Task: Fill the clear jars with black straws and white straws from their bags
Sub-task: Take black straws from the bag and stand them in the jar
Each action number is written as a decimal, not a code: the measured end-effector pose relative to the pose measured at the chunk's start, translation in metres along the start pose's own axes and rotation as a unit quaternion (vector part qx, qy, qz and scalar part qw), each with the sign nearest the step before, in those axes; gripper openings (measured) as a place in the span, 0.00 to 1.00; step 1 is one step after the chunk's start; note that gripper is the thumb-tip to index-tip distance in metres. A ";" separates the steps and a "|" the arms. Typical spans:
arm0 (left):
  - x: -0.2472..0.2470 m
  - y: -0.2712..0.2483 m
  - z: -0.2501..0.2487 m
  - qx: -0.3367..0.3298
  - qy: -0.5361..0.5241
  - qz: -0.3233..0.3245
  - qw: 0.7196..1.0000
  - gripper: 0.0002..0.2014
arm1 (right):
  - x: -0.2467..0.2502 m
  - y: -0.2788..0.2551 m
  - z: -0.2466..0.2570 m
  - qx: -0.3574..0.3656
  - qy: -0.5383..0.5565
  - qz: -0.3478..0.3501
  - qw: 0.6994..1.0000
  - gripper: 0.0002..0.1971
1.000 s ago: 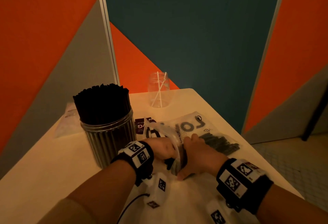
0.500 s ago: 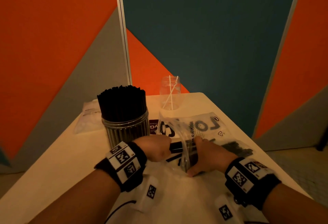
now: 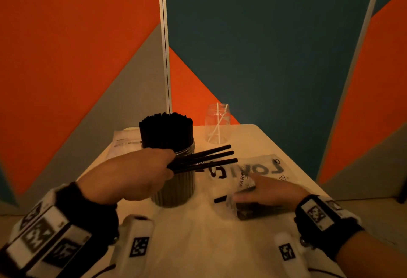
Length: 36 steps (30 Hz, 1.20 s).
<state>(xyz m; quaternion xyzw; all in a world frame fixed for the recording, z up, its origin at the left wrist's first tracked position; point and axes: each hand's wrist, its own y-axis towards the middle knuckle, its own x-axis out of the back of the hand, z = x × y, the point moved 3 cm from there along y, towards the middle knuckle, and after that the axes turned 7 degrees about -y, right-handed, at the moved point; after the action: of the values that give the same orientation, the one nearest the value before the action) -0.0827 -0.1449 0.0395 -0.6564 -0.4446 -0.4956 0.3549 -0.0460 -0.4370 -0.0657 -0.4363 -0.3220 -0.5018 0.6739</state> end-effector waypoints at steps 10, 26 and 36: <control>-0.037 0.008 -0.028 -0.093 -0.289 0.077 0.950 0.07 | 0.075 -0.033 0.057 0.175 0.393 -0.373 0.822 0.25; -0.058 0.038 -0.001 -0.004 -0.554 -0.055 0.830 0.07 | 0.101 0.047 0.151 0.316 0.018 -0.241 0.917 0.33; -0.044 0.036 0.040 0.046 -0.538 -0.195 0.819 0.08 | 0.079 0.055 0.165 0.376 0.003 -0.254 0.891 0.27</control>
<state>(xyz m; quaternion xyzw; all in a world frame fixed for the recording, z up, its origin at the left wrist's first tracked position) -0.0408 -0.1314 -0.0141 -0.7014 -0.7054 -0.1011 -0.0155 0.0304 -0.3114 0.0570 -0.0519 -0.5847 -0.4981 0.6382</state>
